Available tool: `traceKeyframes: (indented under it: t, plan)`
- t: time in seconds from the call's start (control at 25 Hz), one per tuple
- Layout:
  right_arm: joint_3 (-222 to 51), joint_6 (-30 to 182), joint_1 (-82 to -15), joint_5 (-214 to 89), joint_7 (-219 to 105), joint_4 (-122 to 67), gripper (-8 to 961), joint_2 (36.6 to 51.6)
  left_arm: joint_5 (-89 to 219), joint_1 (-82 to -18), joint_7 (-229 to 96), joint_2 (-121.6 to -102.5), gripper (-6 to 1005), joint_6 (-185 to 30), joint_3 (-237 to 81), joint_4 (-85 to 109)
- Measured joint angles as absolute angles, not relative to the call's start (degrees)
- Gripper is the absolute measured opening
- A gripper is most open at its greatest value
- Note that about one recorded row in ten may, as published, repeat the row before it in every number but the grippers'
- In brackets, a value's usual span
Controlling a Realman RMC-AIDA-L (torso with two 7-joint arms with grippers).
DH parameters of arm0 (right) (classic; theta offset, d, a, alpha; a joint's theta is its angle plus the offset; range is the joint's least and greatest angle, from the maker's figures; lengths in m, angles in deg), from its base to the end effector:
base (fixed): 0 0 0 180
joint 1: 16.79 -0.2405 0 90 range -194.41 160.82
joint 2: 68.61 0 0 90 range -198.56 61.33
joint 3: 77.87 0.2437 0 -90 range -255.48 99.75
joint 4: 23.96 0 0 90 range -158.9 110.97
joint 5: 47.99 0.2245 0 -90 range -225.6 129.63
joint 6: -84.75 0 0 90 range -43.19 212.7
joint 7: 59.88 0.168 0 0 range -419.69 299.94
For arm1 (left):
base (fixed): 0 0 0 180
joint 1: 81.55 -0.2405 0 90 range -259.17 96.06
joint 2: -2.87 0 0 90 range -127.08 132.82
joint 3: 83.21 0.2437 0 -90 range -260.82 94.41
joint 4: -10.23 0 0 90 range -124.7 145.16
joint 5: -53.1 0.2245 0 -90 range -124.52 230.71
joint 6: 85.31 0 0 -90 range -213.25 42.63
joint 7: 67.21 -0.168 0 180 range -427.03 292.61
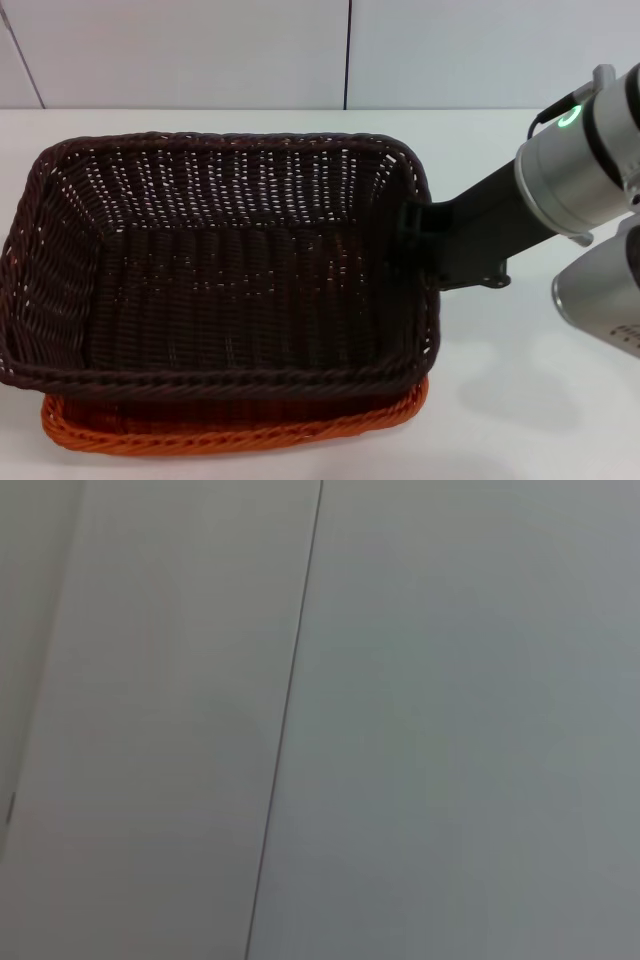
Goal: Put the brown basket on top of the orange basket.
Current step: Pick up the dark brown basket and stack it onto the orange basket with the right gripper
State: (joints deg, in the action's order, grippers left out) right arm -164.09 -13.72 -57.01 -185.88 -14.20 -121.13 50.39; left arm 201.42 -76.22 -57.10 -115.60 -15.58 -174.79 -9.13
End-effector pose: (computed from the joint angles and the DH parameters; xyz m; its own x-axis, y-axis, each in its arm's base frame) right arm 0.0495 0.3306 -0.0098 0.0330 0.9747 0.2208 0.9653 -0.0884 0.2458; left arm -0.4297 0.2589 0.0964 0.6539 -0.1899 0.7324 0.7239 0.4387 -0.5325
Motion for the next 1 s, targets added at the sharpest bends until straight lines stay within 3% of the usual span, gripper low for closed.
traceKeyframes:
  t: [0.56,1.0]
  plan:
    - [-167.7,-11.7,-54.8,-185.5,-11.0,-120.3,152,50.70,201.4,-76.6,-56.8,-115.60,786,-15.6,-175.0,-8.8]
    - [-168.4,-11.2,-49.2,-186.1,-6.0,-124.6,174,50.46,201.4,-76.5,-56.8,-115.46,786,-16.0,-175.6,-8.3]
